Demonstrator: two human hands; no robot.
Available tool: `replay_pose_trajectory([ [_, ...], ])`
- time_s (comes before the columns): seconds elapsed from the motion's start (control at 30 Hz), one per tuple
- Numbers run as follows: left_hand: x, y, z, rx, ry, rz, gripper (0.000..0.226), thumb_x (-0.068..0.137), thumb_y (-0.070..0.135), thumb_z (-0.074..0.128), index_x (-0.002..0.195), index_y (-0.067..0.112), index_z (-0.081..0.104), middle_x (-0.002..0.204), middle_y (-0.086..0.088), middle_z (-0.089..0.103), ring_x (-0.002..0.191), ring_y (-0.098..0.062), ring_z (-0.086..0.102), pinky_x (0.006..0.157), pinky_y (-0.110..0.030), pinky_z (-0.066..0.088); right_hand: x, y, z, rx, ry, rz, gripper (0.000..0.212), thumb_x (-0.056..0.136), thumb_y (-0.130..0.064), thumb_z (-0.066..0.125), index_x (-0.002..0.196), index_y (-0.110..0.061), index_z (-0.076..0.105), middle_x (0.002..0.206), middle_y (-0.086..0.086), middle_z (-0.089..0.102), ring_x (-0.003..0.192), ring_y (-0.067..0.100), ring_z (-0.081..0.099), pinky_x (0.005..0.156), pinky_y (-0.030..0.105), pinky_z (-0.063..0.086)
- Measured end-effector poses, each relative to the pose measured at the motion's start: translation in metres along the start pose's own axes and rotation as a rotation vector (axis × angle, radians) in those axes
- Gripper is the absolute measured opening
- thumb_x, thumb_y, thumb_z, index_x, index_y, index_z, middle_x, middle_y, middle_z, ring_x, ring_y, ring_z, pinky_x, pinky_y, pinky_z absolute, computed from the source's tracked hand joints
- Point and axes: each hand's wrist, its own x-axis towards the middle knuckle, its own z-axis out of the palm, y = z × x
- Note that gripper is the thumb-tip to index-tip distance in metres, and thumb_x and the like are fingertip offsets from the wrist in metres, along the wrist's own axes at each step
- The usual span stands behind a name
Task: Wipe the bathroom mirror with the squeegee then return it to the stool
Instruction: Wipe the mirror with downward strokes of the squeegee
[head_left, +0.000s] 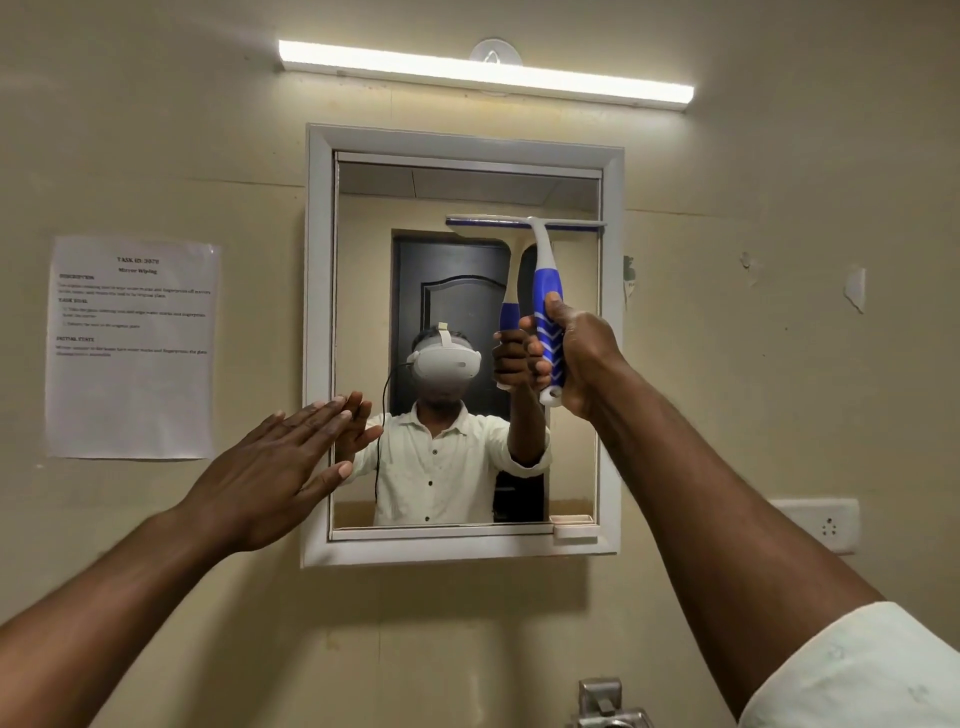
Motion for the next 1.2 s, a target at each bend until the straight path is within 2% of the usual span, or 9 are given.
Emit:
replay_pose_trajectory([
  [0.37,-0.017,0.006,0.001,-0.016,-0.025,0.005,0.069,0.084,0.061,0.008,0.144,0.033,-0.011,0.154,0.015,-0.012,0.139,0.002,-0.011,0.118,-0.027,-0.001,-0.028,0.018,0.001,-0.014,0.059,0.051,0.04,0.096,-0.04,0.039,0.076,-0.01,0.057,0.045,-0.002,0.051,0.035,0.01,0.042,0.039,0.018,0.036],
  [0.63,-0.027,0.006,0.002,-0.026,-0.03,0.014,0.067,0.088,0.064,0.005,0.145,0.033,-0.01,0.156,0.014,-0.009,0.144,-0.002,-0.005,0.12,-0.029,0.002,-0.052,0.037,0.0,0.005,0.07,0.095,0.038,0.096,-0.039,0.038,0.078,-0.01,0.056,0.046,-0.002,0.051,0.036,0.009,0.041,0.038,0.018,0.033],
  [0.77,-0.034,0.005,0.003,-0.039,-0.04,0.009,0.072,0.082,0.065,0.005,0.145,0.033,-0.009,0.156,0.014,-0.007,0.144,-0.003,-0.004,0.12,-0.03,0.002,-0.064,0.05,-0.002,0.007,0.091,0.098,0.038,0.096,-0.038,0.038,0.08,-0.01,0.056,0.045,-0.002,0.051,0.035,0.009,0.04,0.036,0.017,0.033],
  [0.97,-0.044,0.003,0.009,-0.039,-0.042,0.0,0.067,0.086,0.064,0.007,0.143,0.034,-0.012,0.155,0.014,-0.009,0.141,0.0,-0.008,0.118,-0.026,-0.003,-0.082,0.072,-0.008,0.016,0.085,0.134,0.037,0.096,-0.038,0.038,0.079,-0.011,0.057,0.05,-0.001,0.049,0.037,0.01,0.039,0.037,0.019,0.033],
  [1.2,-0.056,0.0,0.017,-0.049,-0.066,-0.017,0.068,0.085,0.062,0.01,0.143,0.034,-0.012,0.153,0.017,-0.011,0.14,0.003,-0.011,0.116,-0.024,-0.004,-0.106,0.109,-0.017,0.02,0.121,0.165,0.035,0.096,-0.037,0.039,0.092,-0.007,0.056,0.053,0.001,0.047,0.037,0.01,0.037,0.034,0.02,0.034],
])
